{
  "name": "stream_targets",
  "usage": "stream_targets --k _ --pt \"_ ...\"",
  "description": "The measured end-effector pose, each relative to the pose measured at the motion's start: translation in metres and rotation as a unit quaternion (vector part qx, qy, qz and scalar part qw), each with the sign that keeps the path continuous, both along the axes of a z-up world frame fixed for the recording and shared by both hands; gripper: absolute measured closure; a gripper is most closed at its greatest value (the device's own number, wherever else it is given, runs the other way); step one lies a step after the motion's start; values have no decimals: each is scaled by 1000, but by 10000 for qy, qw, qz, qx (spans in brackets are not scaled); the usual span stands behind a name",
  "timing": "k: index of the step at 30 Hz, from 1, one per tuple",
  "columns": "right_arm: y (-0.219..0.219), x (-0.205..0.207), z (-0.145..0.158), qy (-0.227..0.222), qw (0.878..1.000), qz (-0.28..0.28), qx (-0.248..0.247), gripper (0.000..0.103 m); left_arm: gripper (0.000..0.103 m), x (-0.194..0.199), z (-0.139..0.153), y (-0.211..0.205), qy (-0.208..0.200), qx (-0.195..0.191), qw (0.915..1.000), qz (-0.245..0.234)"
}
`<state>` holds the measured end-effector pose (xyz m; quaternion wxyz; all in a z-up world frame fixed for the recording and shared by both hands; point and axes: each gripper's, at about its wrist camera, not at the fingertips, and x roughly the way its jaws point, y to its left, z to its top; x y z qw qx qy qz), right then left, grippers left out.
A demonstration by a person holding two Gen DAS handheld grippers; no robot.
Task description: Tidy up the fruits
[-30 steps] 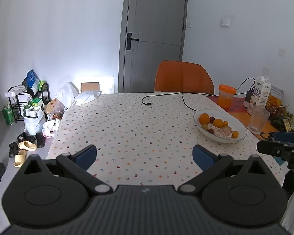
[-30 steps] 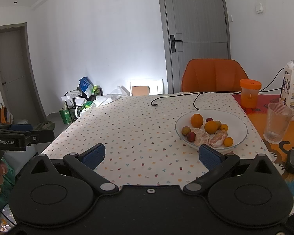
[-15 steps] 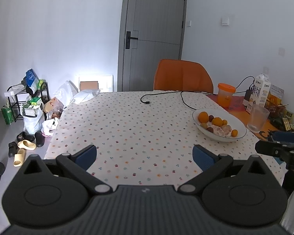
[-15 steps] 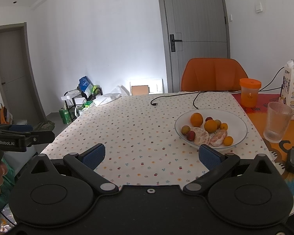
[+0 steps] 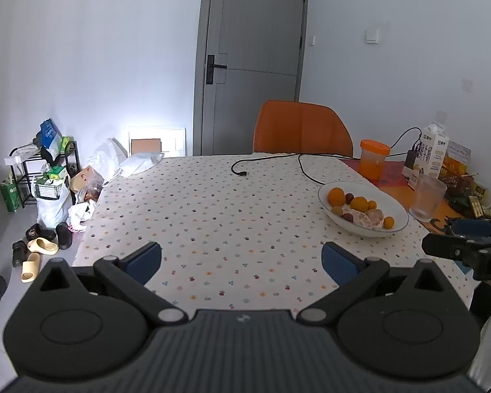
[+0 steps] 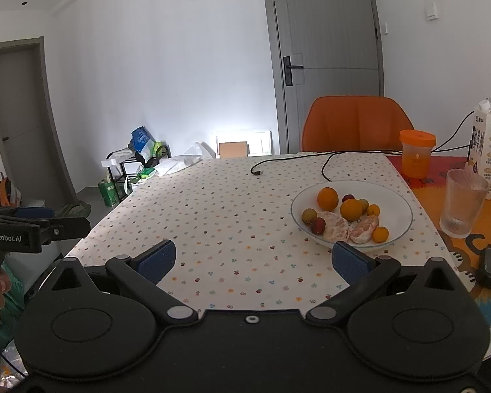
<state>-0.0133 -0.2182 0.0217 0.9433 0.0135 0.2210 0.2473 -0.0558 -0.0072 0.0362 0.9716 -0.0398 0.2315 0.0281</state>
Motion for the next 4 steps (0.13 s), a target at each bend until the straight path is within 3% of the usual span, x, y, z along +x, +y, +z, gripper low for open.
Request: stream_targets --k 4 --pt "0 0 0 8 10000 -3 -5 0 0 1 0 1 9 -26 10000 14"
